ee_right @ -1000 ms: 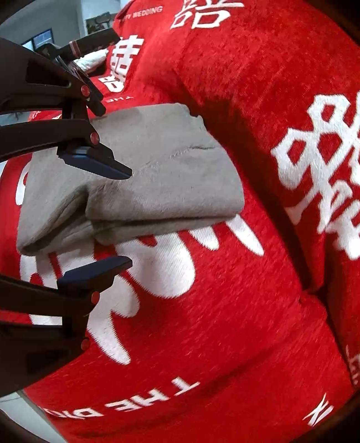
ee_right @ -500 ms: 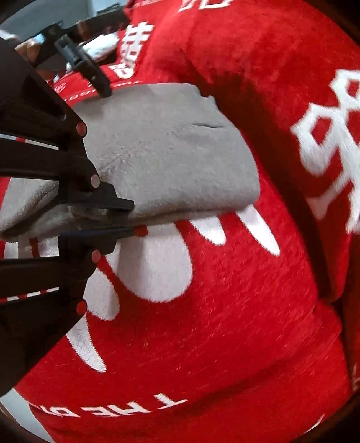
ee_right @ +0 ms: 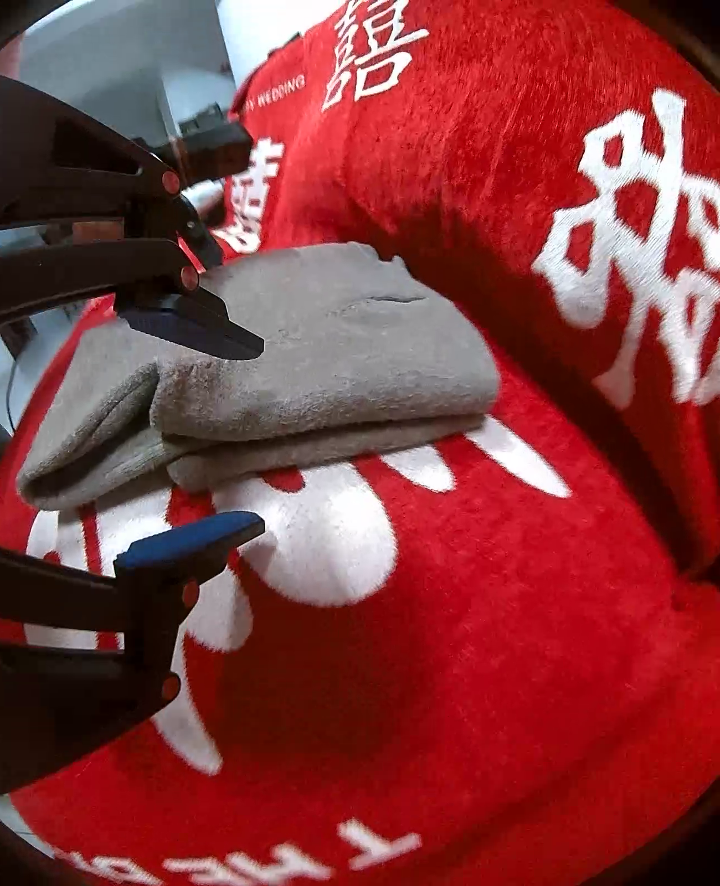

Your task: Fold small clothes

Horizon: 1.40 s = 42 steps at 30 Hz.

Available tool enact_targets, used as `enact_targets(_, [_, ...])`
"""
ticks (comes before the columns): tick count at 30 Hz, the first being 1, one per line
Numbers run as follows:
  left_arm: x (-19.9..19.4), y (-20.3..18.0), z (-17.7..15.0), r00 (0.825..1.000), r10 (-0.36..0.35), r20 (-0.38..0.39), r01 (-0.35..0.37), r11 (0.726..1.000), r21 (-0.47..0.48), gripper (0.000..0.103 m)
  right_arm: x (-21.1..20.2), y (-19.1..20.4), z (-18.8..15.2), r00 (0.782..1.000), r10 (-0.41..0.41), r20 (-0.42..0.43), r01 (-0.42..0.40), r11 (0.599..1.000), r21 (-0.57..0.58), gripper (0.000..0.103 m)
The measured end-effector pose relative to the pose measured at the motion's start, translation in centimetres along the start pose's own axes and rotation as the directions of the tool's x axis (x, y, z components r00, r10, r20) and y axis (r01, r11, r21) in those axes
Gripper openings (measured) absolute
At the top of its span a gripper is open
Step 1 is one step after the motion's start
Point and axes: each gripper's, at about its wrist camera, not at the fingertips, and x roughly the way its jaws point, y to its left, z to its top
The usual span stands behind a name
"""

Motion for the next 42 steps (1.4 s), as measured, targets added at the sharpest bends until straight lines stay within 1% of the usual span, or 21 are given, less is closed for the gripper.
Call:
enact_targets(3, [1.4,0.6,0.5,0.997,-0.067,-0.03,0.066,0.998,-0.023,0.103,1.3,-0.4,0.3,0.996,0.057,-0.065,-0.058,0.998,-0.021,0.061])
enact_targets(5, [2.5,0.6,0.9,0.991,-0.122,-0.05,0.121,0.992,-0.026,0.103,2.1,-0.3,0.6,0.992,0.085,-0.094,-0.089,0.995,-0.045,0.061])
enact_targets(7, [3.2,0.1,1.1,0.988,-0.143,-0.06,0.143,0.99,-0.005,0.103,2.6,0.1,1.1,0.989,0.101,-0.106,-0.108,0.992,-0.065,0.061])
enact_targets(8, [3.4,-0.6,1.1,0.989,-0.137,-0.058,0.138,0.99,0.014,0.103,2.9,0.6,1.3,0.988,0.104,-0.114,-0.114,0.99,-0.083,0.063])
enact_targets(10, [3.7,-2.0,1.4,0.99,-0.131,-0.048,0.134,0.99,0.053,0.103,3.9,1.7,1.7,0.985,0.106,-0.135,-0.121,0.986,-0.116,0.063])
enact_targets(12, [4.1,-2.8,1.5,0.994,-0.099,-0.043,0.101,0.994,0.049,0.103,5.0,2.6,1.8,0.982,0.115,-0.148,-0.136,0.982,-0.134,0.063])
enact_targets(15, [4.4,-3.3,1.5,0.996,-0.079,-0.032,0.081,0.996,0.045,0.103,6.4,3.4,1.7,0.982,0.128,-0.14,-0.145,0.982,-0.123,0.063])
enact_targets(16, [4.7,-3.8,1.5,0.997,-0.072,-0.033,0.074,0.996,0.055,0.103,6.5,3.5,1.7,0.983,0.123,-0.137,-0.138,0.984,-0.114,0.061])
enact_targets(18, [4.9,-4.4,1.4,0.997,-0.068,-0.035,0.07,0.995,0.078,0.102,6.3,3.4,1.4,0.987,0.096,-0.131,-0.107,0.991,-0.082,0.036])
enact_targets(19, [5.3,-5.0,1.5,0.998,-0.058,-0.028,0.06,0.995,0.079,0.095,6.3,3.4,1.3,0.986,0.106,-0.129,-0.115,0.991,-0.062,0.031])
enact_targets(20, [4.8,-4.9,1.2,0.998,-0.056,-0.019,0.058,0.995,0.079,0.087,6.1,3.5,1.0,0.985,0.125,-0.118,-0.131,0.99,-0.049,0.03])
enact_targets(21, [4.5,-4.7,1.2,0.998,-0.067,-0.009,0.067,0.995,0.078,0.082,5.8,3.9,0.7,0.984,0.141,-0.111,-0.147,0.988,-0.049,0.03])
enact_targets(23, [3.7,-4.5,1.0,0.995,-0.1,0.017,0.099,0.992,0.078,0.061,5.5,4.9,0.2,0.979,0.172,-0.108,-0.179,0.982,-0.053,0.03])
enact_targets(25, [2.9,-4.3,0.8,0.992,-0.123,0.032,0.12,0.989,0.082,0.054,5.2,6.1,-0.5,0.97,0.213,-0.113,-0.219,0.975,-0.043,0.03])
enact_targets(30, [0.5,-3.7,-0.2,0.985,-0.167,0.049,0.163,0.984,0.074,0.053,4.6,8.4,-2.4,0.958,0.263,-0.116,-0.267,0.963,-0.027,0.03])
enact_targets(35, [-3.7,-2.3,-1.8,0.978,-0.193,0.08,0.186,0.978,0.09,0.053,5.0,10.0,-5.2,0.945,0.297,-0.138,-0.301,0.954,-0.006,0.03])
enact_targets(38, [-6.0,-0.5,-3.4,0.98,-0.182,0.082,0.174,0.981,0.091,0.053,6.9,11.0,-7.2,0.938,0.305,-0.166,-0.309,0.951,0.0,0.03])
enact_targets(42, [-7.6,2.8,-5.4,0.988,-0.129,0.084,0.122,0.989,0.077,0.053,10.6,12.0,-9.4,0.931,0.299,-0.209,-0.304,0.953,0.012,0.03])
